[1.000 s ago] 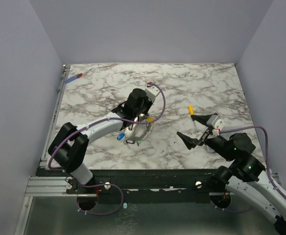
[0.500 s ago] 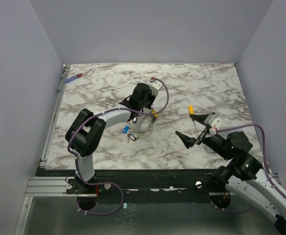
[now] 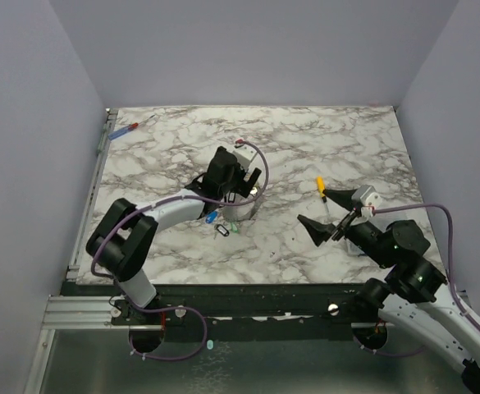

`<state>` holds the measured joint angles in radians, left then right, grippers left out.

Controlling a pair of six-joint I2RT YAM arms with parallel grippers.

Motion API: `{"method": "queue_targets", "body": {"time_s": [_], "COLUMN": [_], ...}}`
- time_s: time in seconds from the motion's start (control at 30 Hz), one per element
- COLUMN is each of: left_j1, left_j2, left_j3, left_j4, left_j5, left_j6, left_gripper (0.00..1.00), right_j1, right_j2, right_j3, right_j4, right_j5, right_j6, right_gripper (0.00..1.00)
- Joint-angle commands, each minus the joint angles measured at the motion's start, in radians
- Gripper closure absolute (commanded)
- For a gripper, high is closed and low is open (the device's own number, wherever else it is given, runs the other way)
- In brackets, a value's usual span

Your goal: Put the keys on the keyring

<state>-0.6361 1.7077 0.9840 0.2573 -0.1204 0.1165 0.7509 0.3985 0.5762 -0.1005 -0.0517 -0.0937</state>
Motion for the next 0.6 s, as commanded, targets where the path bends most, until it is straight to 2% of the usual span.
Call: {"method": "queue_targets", "body": {"time_s": [0.0,0.1,0.23,0.4,0.5,0.57], "left_j1": [0.004,0.007,0.02,0.041,0.042,0.039], "left_j2": [-0.201,-0.299,-0.414,-0.498,-0.548,-0.563], "left_j3": [-0.057,-0.098,-0.155,-0.18,-0.265,-0.322], "left_j4": [-0.004,-0.031,-0.065,-0.128,-0.057,-0.008], "left_j5": [-0.185,-0.255,-0.352,-0.422,-0.469,-0.431], "left_j6": [-0.024,0.001,0.024,0.05,0.063,0.104], "left_gripper": [0.01,0.01,0.01,0.01,0.01,0.01], "right_j1": [0.002,0.002,0.002,0.002,0.002,0.001], "right_j2": [0.001,0.039,0.117,0.185,0.197,0.185], "right_j3": [0.053,0.104,0.194,0.285,0.321,0.327], "right_j4": [-0.048,-0.134,-0.262,-0.393,-0.474,-0.511], "right_j5": [0.177,0.275,0.31,0.459,0.563,0.602], "right_j6": [0.16,0.283,0.383,0.542,0.578,0.562], "right_gripper": [0.0,0.0,0.0,0.0,0.0,0.0]}}
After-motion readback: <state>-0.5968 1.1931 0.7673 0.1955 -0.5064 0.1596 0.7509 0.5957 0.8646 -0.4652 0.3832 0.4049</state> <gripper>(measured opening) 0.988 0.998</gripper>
